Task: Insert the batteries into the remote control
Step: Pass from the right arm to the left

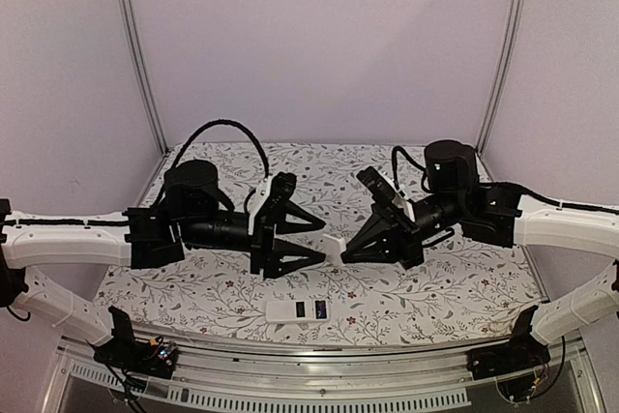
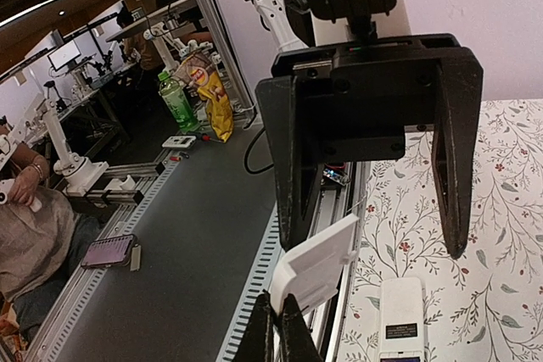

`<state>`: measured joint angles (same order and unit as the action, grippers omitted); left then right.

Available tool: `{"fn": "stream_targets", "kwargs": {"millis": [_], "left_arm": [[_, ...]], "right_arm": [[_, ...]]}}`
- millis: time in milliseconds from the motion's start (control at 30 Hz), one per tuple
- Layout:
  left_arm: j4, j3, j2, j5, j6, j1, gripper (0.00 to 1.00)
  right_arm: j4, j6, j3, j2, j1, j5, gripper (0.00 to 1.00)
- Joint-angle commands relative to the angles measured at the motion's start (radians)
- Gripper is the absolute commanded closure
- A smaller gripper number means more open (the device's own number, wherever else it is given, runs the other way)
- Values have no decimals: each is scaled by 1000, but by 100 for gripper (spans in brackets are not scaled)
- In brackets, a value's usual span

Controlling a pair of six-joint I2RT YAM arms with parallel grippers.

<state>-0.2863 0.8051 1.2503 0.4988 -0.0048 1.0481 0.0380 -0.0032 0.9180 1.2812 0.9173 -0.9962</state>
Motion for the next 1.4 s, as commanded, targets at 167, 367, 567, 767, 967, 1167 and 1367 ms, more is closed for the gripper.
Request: {"fn": "stream_targets", "kwargs": {"millis": [167, 367, 567, 767, 967, 1167, 1367], "left_arm": [[12, 50, 32, 81, -53, 18, 59], [28, 70, 55, 105, -41, 18, 81], [29, 78, 70, 115, -64, 19, 100], [69, 92, 67, 48, -194, -3, 100], [163, 143, 100, 20, -334, -37, 100], [166, 150, 131, 27, -381, -47, 100], [167, 150, 127, 32, -393, -56, 100]], "right_arm": [[2, -52, 27, 8, 5, -12, 100], [-4, -64, 35, 18, 5, -12, 100], [-11, -64, 36, 17, 5, 39, 93], [-90, -171, -13, -91, 5, 439, 21], [49, -542, -166, -269, 28, 582, 10], [160, -958, -222, -261, 100, 729, 2], [192, -1041, -181, -175, 104, 703, 3]]}}
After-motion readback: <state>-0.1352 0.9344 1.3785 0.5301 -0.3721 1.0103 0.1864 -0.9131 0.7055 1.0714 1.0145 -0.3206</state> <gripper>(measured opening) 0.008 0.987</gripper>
